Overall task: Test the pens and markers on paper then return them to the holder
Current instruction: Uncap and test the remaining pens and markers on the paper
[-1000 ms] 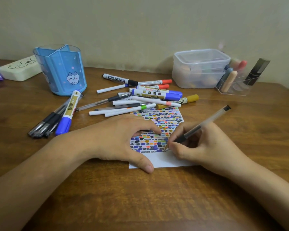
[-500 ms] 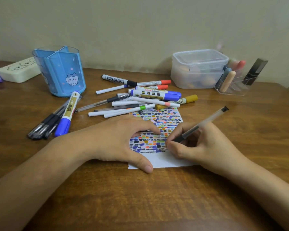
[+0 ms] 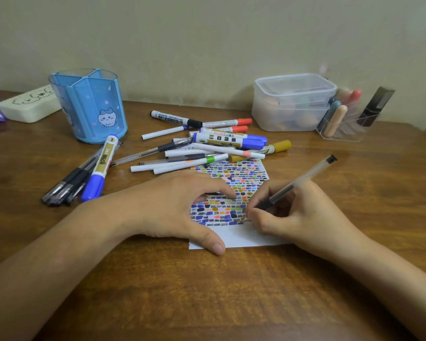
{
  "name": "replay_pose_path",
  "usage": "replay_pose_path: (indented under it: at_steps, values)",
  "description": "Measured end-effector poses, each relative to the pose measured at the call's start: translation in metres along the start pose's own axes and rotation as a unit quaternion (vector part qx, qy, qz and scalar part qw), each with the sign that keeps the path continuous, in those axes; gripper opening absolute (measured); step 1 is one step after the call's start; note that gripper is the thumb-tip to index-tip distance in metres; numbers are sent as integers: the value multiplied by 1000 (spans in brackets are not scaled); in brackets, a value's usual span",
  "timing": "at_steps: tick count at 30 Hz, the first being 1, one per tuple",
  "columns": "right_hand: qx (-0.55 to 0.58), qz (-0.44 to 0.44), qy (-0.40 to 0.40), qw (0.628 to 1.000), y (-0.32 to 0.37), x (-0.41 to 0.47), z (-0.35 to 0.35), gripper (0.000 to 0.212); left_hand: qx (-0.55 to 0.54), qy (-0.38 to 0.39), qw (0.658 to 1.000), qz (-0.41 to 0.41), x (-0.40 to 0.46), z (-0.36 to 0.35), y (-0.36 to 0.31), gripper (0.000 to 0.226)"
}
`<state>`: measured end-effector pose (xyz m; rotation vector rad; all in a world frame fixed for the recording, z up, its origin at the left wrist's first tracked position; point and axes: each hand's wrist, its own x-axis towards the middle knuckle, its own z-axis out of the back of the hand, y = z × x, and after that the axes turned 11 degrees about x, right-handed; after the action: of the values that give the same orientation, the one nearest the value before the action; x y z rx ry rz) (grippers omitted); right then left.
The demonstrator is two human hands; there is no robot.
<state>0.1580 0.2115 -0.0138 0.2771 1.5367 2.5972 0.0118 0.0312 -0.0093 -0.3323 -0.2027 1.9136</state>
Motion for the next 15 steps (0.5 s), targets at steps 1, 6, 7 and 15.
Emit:
replay_pose_path:
  at_steps: [1,6,7,15]
  values:
    - [2,2,5,1000,1,0,0,9,2,1,1000,1,0,0,0,86]
    - [-7,-4,-3,1000,-1,1,1,8,4,4,1000,1,0,0,0,86]
    - [-4,-3,0,1000,-1,1,1,8,3,3,1000,1,0,0,0,86]
    - [1,1,1,1000,0,0,0,10,7,3,1000,2,0,0,1,87]
